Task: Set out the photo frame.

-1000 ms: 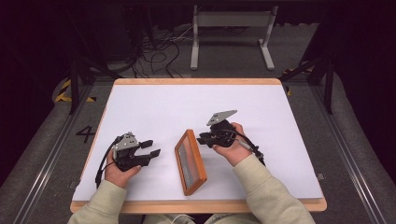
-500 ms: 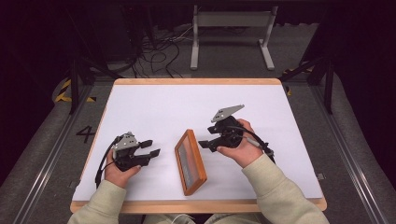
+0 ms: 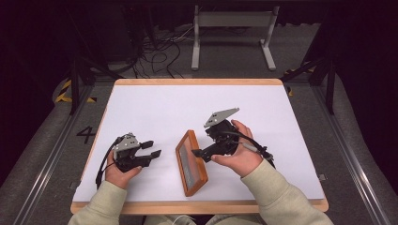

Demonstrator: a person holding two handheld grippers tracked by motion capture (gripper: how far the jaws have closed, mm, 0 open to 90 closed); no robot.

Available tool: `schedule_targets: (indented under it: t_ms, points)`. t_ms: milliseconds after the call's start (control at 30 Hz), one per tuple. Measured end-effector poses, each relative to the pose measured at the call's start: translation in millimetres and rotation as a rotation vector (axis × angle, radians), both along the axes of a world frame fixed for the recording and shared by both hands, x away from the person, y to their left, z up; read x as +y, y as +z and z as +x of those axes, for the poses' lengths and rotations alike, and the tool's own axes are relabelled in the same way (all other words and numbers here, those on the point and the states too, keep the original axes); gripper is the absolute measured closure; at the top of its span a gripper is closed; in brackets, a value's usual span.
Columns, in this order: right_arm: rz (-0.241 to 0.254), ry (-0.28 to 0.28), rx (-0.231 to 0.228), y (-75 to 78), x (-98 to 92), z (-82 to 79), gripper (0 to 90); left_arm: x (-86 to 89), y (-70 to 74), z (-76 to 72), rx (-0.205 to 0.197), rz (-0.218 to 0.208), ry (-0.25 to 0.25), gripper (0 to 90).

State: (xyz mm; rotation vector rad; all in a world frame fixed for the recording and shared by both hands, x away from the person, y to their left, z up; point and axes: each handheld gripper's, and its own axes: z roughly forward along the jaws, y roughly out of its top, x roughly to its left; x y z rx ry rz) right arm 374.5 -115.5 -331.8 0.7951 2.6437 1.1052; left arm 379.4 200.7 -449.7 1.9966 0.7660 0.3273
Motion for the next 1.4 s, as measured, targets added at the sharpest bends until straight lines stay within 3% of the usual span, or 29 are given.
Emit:
schedule_targets:
  t_ms: [333, 567, 1033, 1400]
  points:
    - [-0.036, -0.007, 0.11, -24.9, 16.9, 5.5, 12.0, -0.2, -0.2, 0.0, 0.002, -0.001, 0.0, 47.8]
    - [-0.068, -0.008, 0.152, -39.8, 25.9, 9.0, 14.4, -0.8, -0.4, -0.1, 0.002, 0.004, -0.007, 47.8]
    - [-0.127, 0.021, 0.238, -48.3, 36.4, 5.6, 39.5, -2.8, -1.2, -0.3, 0.004, 0.009, -0.012, 47.8]
    - [-0.158, -0.041, 0.288, -43.9, 36.9, 5.0, 57.5, -2.9, -1.3, -0.3, 0.002, 0.011, -0.012, 47.7]
